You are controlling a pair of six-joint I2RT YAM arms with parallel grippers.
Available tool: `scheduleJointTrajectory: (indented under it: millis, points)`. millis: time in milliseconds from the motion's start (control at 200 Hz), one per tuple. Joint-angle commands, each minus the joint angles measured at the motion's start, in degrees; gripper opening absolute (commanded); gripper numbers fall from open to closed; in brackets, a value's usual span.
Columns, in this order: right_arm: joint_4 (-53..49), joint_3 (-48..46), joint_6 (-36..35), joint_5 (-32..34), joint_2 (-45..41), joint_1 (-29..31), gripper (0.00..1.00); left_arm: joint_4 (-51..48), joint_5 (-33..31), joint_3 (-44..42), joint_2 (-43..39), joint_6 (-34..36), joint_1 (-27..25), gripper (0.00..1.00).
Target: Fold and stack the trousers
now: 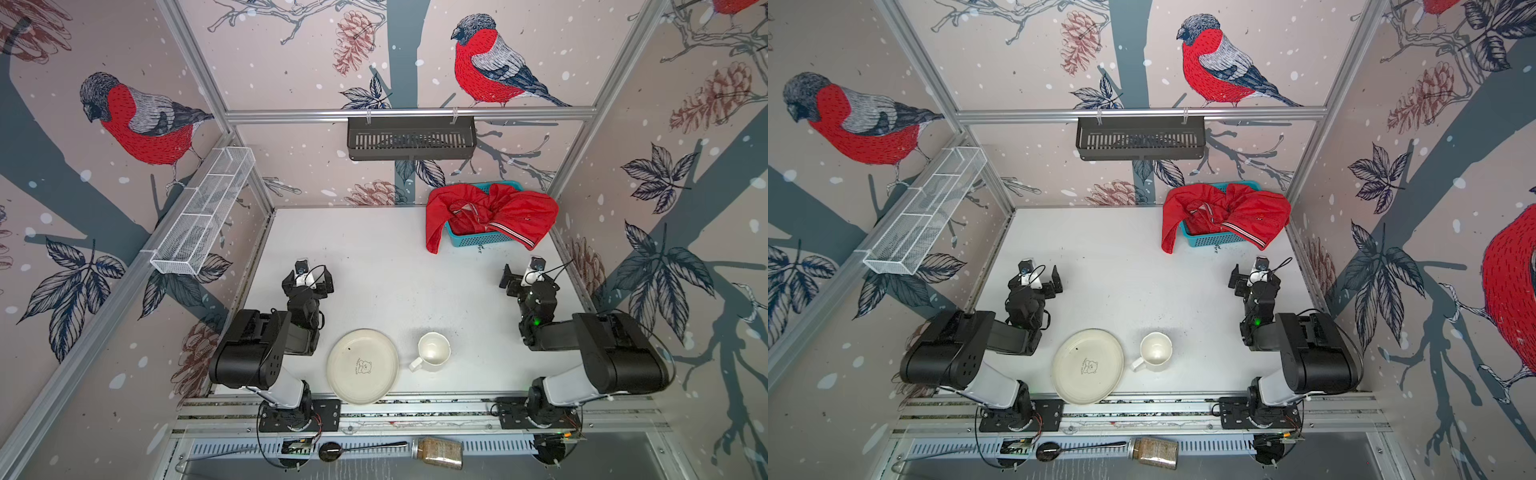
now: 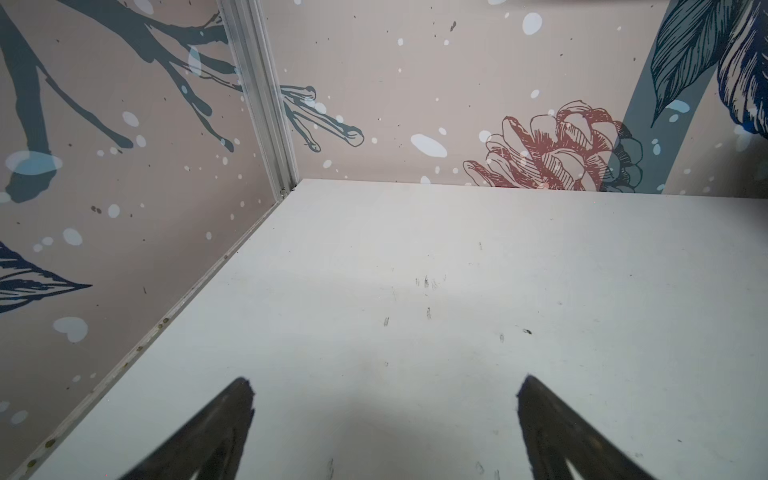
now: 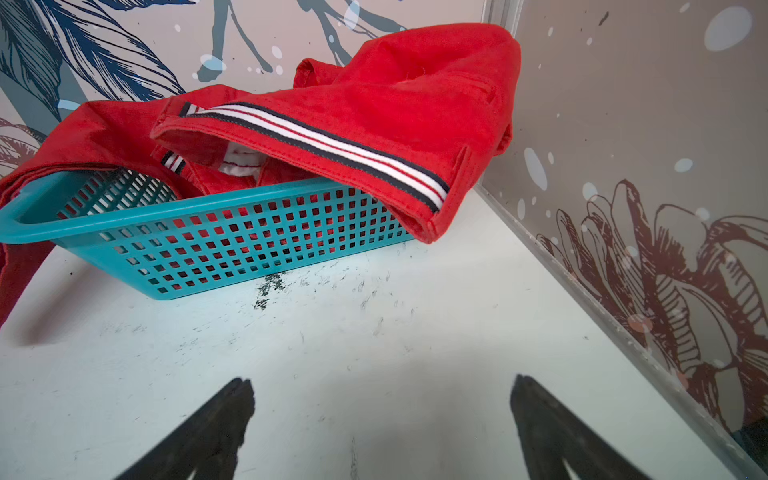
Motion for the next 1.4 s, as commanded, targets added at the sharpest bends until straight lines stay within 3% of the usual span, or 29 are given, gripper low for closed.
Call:
scheduleJointTrajectory:
  millis: [0,966,1121,1241,1396]
  points:
    - [2.0,0.0,-0.1,0.0,-0.1,0.0,1.0,2.7,-0.1,0.1,0.0,0.0,0.1,0.98]
    - [1.0,0.0,-0.3,-2.9,-1.9,-0.8,1.0,4.5,0.5,-1.7,-2.3,0.2,0.1,0.98]
    - [-8.0,1.6,-1.2,-3.8,-10.3,-0.4,0.99,-7.2,0.5,-1.1,-15.9,0.4,-0.1,0.98]
    - [-17.0,4.5,-1.3,-6.1,-18.9,-0.4,0.99,-19.3,1.9,3.2,-25.7,-3.1,-0.1,0.98]
    - [-32.2,15.5,-4.4,-12.2,-22.5,-0.4,0.99,-37.7,8.9,14.3,-28.9,-11.0,-0.1,0.98]
